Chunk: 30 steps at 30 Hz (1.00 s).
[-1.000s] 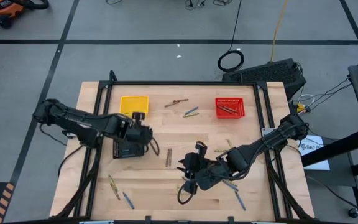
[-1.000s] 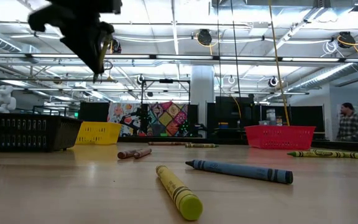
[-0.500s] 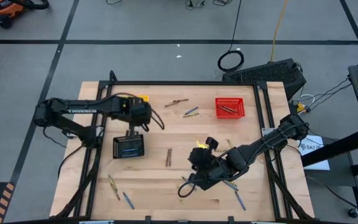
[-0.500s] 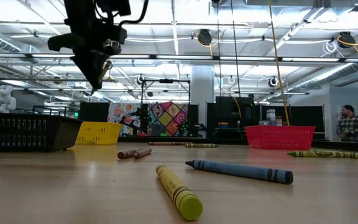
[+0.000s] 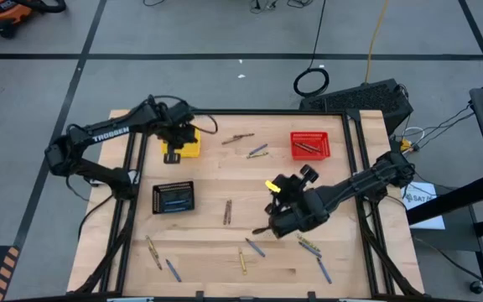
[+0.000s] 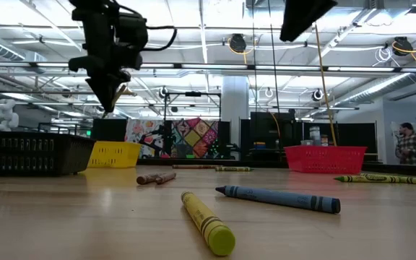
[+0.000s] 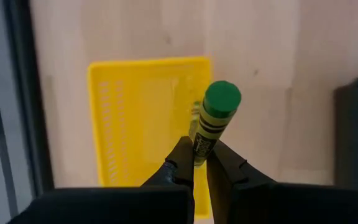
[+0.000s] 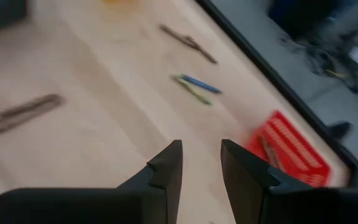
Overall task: Sort crayons
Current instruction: Put the green crayon into the yellow bin
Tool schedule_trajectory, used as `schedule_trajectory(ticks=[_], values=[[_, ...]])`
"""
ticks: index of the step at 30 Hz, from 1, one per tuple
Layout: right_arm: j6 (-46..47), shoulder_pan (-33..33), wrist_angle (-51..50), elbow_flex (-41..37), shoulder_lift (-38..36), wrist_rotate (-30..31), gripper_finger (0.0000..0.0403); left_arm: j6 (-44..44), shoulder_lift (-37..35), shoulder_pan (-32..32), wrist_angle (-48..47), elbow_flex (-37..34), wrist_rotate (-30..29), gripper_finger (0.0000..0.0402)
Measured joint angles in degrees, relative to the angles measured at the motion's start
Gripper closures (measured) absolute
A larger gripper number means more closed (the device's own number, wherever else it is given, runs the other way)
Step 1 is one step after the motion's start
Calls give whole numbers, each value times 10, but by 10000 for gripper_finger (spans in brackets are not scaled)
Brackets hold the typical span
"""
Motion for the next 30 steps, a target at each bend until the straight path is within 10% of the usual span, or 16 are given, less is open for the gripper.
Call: schedule_trajectory(ticks=[12,30], values=[[-34,-72,-40,0,0,30,305,4,41,108,18,0,31,389],[-67,-140,-52,-57,-1,28,305,-43,158,111,17,0,-24,353]])
